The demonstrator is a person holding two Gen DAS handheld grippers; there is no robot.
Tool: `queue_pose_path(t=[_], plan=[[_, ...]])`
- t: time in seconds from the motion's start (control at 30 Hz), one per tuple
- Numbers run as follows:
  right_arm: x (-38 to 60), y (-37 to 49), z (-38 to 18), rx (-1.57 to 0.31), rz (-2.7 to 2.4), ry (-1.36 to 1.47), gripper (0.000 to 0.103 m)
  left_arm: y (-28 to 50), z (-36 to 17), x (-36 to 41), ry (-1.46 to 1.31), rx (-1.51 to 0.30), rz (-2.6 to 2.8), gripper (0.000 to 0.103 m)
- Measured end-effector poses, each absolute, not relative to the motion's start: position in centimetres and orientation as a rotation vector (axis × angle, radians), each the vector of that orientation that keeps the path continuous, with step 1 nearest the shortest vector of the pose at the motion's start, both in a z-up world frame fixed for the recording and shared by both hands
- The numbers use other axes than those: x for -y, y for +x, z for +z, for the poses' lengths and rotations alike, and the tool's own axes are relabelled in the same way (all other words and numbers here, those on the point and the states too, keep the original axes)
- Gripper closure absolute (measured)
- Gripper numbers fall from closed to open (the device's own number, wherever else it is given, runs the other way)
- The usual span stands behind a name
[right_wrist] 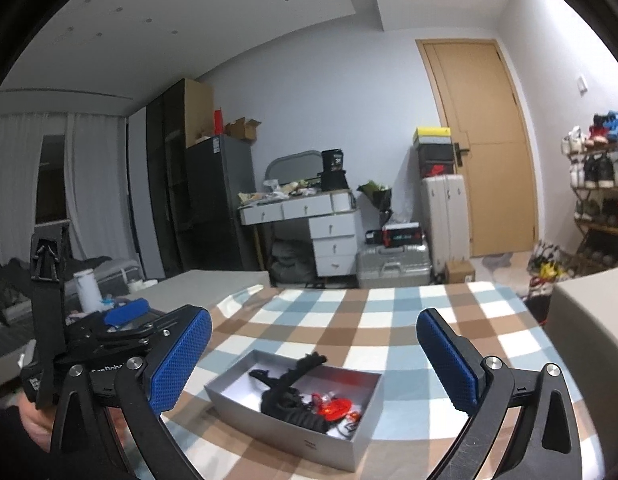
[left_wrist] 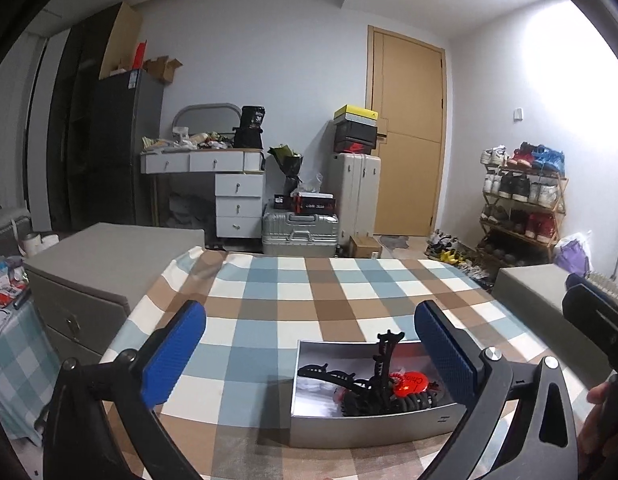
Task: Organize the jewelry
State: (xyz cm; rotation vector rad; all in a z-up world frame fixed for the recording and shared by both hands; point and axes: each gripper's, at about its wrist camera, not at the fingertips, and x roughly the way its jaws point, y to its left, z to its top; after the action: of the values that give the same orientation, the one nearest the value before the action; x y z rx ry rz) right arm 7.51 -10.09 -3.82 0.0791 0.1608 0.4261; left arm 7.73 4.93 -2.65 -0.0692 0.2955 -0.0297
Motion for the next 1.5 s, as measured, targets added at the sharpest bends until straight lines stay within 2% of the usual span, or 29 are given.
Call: queue_pose_path(t=[0.67, 0.9, 1.5], plan=[[9.2, 7.8, -8.7, -0.188, 0.358, -0.047, 0.000, 7.3, -6.1, -3.9, 0.005, -0.302, 0.041, 0.001], [8.5, 9.4, -9.3, -0.280, 0.347, -0.069, 0.000, 7.3, -6.1, -4.2, -0.011, -0.328, 0.021, 0.001], [8.6, 9.2, -9.5, -0.277, 0.355, -0.071, 0.000, 7.1, -6.2, -3.9, -0.017, -0.321, 0.044, 0.001]])
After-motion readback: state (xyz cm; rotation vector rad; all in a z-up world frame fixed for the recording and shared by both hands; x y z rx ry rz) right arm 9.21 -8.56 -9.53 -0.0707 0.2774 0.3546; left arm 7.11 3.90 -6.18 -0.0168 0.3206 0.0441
